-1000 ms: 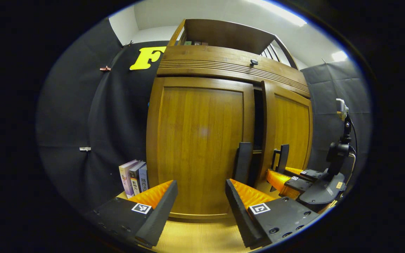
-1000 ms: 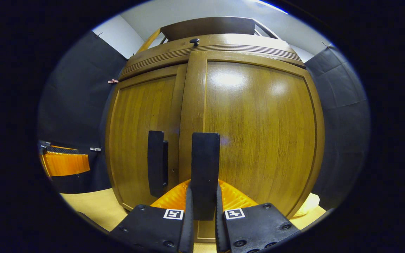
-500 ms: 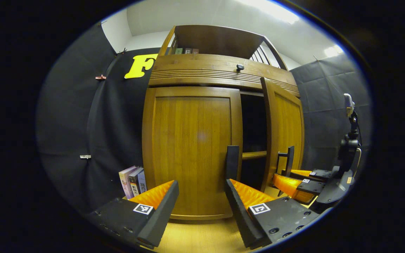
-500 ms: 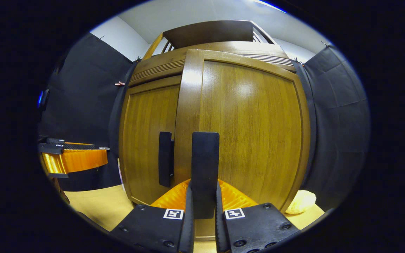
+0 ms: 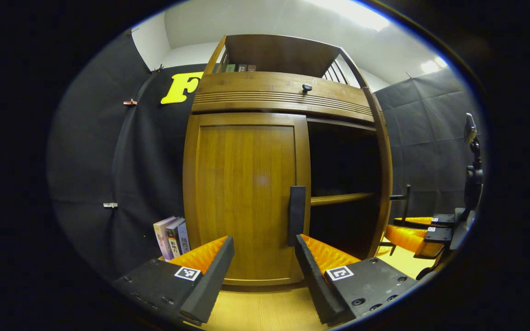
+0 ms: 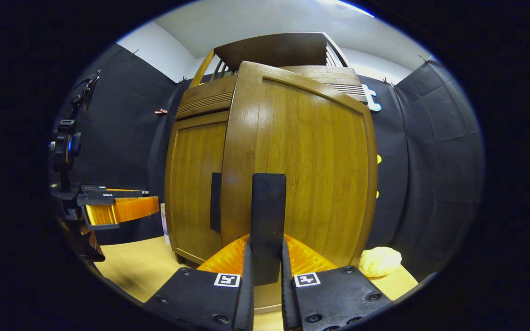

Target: Open the right door of the double-door shoe cabinet with the right hand, and open the left door with the left hand.

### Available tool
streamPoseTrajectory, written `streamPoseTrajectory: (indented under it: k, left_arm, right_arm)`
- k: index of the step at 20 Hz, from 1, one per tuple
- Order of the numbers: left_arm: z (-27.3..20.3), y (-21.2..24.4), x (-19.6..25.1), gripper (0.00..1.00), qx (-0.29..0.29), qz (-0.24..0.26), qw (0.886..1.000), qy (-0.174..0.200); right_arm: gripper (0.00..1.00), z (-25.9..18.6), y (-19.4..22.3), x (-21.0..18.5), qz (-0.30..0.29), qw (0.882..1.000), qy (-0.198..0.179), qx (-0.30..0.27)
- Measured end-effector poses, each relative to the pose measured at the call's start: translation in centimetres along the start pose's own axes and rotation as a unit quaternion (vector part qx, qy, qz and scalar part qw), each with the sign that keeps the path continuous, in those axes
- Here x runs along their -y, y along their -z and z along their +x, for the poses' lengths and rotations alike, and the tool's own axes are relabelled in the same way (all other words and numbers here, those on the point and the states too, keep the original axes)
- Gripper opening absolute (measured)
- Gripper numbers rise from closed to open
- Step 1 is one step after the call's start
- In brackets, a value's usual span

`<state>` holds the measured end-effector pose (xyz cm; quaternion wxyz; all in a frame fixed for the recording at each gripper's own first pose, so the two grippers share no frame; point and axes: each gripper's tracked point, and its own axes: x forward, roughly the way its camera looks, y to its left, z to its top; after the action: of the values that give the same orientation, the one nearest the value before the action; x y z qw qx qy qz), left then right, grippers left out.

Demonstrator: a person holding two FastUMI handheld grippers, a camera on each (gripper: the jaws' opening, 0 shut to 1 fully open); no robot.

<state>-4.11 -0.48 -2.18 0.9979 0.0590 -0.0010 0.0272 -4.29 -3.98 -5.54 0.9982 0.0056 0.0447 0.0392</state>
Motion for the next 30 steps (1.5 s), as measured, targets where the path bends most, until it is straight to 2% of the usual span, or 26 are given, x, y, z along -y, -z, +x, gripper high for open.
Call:
streamPoseTrajectory:
  k: [1, 2, 9, 10, 13, 14, 16, 20, 21, 22, 24, 27, 29, 30]
  left_arm:
    - [0.1, 0.0, 0.1, 0.84, 0.000, -0.001, 1.000, 0.002]
    - [0.2, 0.2, 0.3, 0.84, -0.001, -0.004, 1.000, 0.005]
    - [0.5, 0.4, 1.9, 0.82, 0.002, -0.004, 1.000, 0.022]
    - [0.4, 0.4, 2.1, 0.81, 0.004, -0.004, 1.000, 0.024]
    - [0.6, 0.4, 3.0, 0.81, 0.008, -0.007, 0.999, 0.031]
    - [0.6, 0.5, 3.2, 0.84, 0.009, -0.009, 0.999, 0.033]
    - [0.9, 0.6, 4.1, 0.84, 0.009, -0.011, 0.999, 0.041]
    - [1.6, 0.7, 6.0, 0.84, 0.009, -0.012, 0.998, 0.056]
    - [1.7, 0.8, 6.7, 0.81, 0.008, -0.013, 0.998, 0.060]
    - [1.9, 1.0, 7.3, 0.84, 0.006, -0.014, 0.998, 0.065]
    - [2.2, 1.2, 8.3, 0.81, 0.003, -0.016, 0.997, 0.071]
    - [2.8, 1.4, 9.3, 0.84, -0.001, -0.014, 0.997, 0.070]
    - [3.3, 1.7, 9.6, 0.81, -0.003, -0.010, 0.998, 0.067]
    - [3.5, 1.7, 9.7, 0.84, -0.003, -0.008, 0.998, 0.067]
  right_arm:
    - [0.25, -0.6, -0.1, 0.2, -0.004, 1.000, 0.002, -0.003]
    - [0.28, -1.1, -0.1, 0.6, -0.007, 1.000, 0.004, -0.006]
    - [0.28, -4.2, -0.4, 3.1, 0.003, 0.999, 0.030, -0.019]
    - [0.24, -4.7, -0.4, 3.4, 0.005, 0.999, 0.034, -0.021]
    - [0.24, -5.8, -0.5, 4.4, 0.008, 0.999, 0.044, -0.027]
    - [0.27, -6.2, -0.6, 4.9, 0.008, 0.998, 0.048, -0.028]
    - [0.24, -7.1, -0.8, 5.9, 0.010, 0.998, 0.059, -0.031]
    - [0.27, -8.5, -0.7, 7.8, 0.027, 0.995, 0.076, -0.049]
    - [0.27, -8.8, -0.7, 8.2, 0.028, 0.995, 0.080, -0.051]
    - [0.27, -9.0, -0.7, 8.8, 0.025, 0.995, 0.084, -0.052]
    - [0.27, -9.7, -0.9, 10.3, 0.011, 0.994, 0.099, -0.050]
    - [0.26, -10.4, -1.0, 12.6, -0.004, 0.991, 0.125, -0.051]
    - [0.21, -11.2, -1.4, 14.8, -0.013, 0.987, 0.154, -0.047]
    - [0.24, -11.4, -1.7, 15.6, -0.013, 0.986, 0.161, -0.043]
